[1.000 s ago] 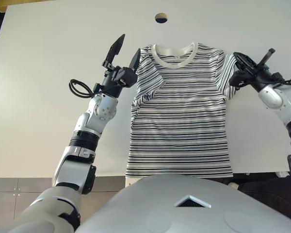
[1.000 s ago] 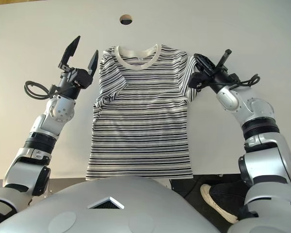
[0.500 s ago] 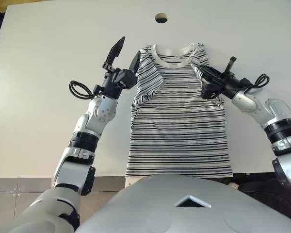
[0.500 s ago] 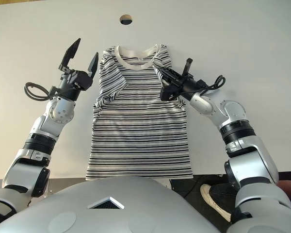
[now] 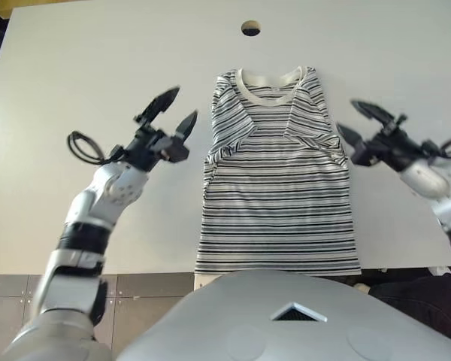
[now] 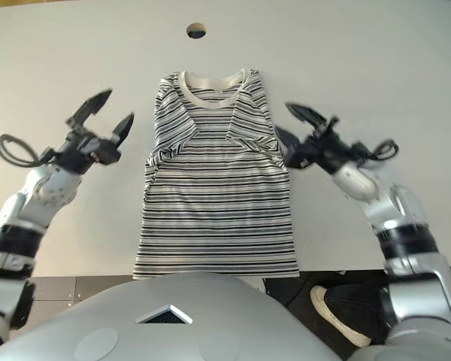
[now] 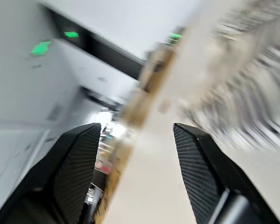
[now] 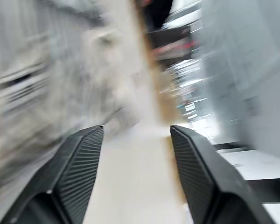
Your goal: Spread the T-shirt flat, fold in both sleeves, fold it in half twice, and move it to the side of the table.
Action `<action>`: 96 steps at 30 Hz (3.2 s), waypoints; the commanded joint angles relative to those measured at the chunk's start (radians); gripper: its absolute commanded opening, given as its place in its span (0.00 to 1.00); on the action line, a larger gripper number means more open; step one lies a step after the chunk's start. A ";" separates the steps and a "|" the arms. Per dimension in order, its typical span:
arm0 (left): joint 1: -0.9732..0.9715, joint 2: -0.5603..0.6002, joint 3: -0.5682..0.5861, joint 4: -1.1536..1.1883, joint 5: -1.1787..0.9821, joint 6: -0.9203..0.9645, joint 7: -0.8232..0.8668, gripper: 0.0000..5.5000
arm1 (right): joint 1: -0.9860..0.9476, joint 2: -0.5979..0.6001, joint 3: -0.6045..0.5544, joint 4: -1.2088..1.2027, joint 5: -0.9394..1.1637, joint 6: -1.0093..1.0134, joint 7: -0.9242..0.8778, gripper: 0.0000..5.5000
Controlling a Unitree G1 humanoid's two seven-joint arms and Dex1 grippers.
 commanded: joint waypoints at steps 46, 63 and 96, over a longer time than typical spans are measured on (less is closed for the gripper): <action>0.278 0.274 -0.233 -0.494 -0.331 -0.089 -0.810 0.23 | 0.570 -0.318 -0.196 -0.728 0.121 0.120 0.725 0.15; 0.243 0.150 -0.092 -0.410 -0.527 -0.049 -0.695 0.02 | 0.548 -0.137 -0.316 -0.627 0.372 0.067 0.555 0.02; -0.676 -0.404 -0.127 0.839 -0.018 0.038 0.028 0.26 | -0.601 0.481 -0.051 0.635 0.025 0.121 -0.092 0.29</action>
